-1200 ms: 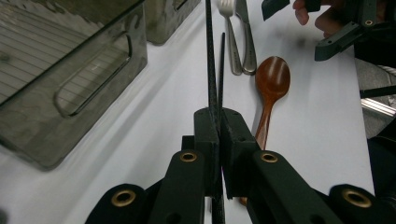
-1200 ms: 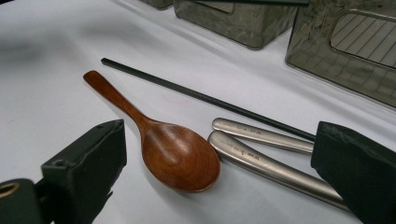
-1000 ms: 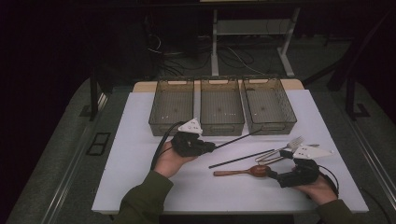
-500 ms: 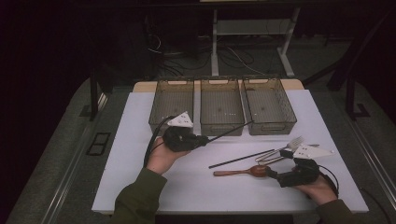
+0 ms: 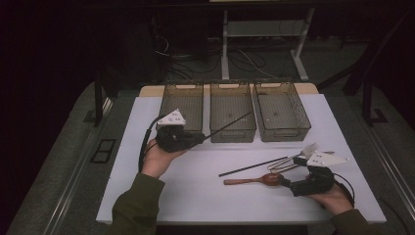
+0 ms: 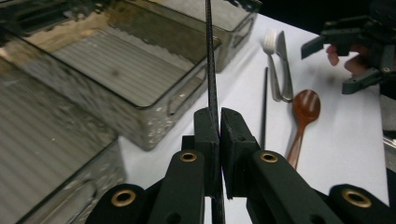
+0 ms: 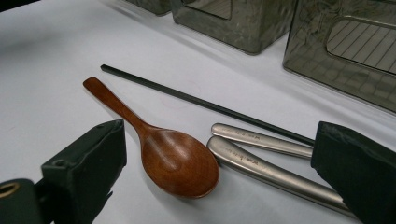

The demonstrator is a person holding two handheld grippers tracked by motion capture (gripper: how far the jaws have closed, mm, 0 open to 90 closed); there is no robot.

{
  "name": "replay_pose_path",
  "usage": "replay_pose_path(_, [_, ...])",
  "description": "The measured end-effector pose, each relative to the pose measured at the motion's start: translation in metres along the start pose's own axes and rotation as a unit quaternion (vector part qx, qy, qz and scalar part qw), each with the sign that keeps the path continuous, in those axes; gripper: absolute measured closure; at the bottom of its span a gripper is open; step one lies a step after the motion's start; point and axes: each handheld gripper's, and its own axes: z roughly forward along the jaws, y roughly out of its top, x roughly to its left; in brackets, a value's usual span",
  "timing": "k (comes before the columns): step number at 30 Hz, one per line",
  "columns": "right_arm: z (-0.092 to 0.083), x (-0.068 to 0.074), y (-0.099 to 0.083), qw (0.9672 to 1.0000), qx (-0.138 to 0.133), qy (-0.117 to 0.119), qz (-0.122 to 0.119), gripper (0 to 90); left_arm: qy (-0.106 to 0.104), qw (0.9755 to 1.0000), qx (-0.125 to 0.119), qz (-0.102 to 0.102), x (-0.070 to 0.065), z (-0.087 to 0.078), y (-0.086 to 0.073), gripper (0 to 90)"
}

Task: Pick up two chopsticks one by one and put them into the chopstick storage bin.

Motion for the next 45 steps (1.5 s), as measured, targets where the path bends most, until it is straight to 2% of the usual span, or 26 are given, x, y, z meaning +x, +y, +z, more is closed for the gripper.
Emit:
replay_pose_path(14, [0.001,0.003,0.001,1.0000,-0.002,-0.004,0.000,2.9,0.050,0.9986,-0.005,-0.015,0.026,-0.020,0.005,85.2])
replay_pose_path(21, [0.001,0.003,0.001,1.0000,-0.002,-0.005,0.002,2.9,0.079,0.9966,-0.006,-0.023,0.041,-0.028,0.012,85.2])
replay_pose_path(27, [0.000,0.002,0.000,1.0000,-0.003,-0.005,0.001,2.9,0.101,0.9940,-0.007,-0.040,0.056,-0.034,0.015,85.2])
replay_pose_path(34, [0.000,0.002,0.000,1.0000,-0.004,-0.005,0.002,2.9,0.130,0.9896,-0.004,-0.061,0.074,-0.038,0.012,85.2])
replay_pose_path(37, [0.000,0.002,0.000,1.0000,-0.003,-0.006,0.003,2.9,0.149,0.9863,0.002,-0.071,0.082,-0.036,0.009,85.2])
replay_pose_path(45, [0.000,0.002,0.000,1.0000,-0.003,-0.005,0.004,2.9,0.178,0.9794,0.016,-0.094,0.103,-0.029,0.005,85.2])
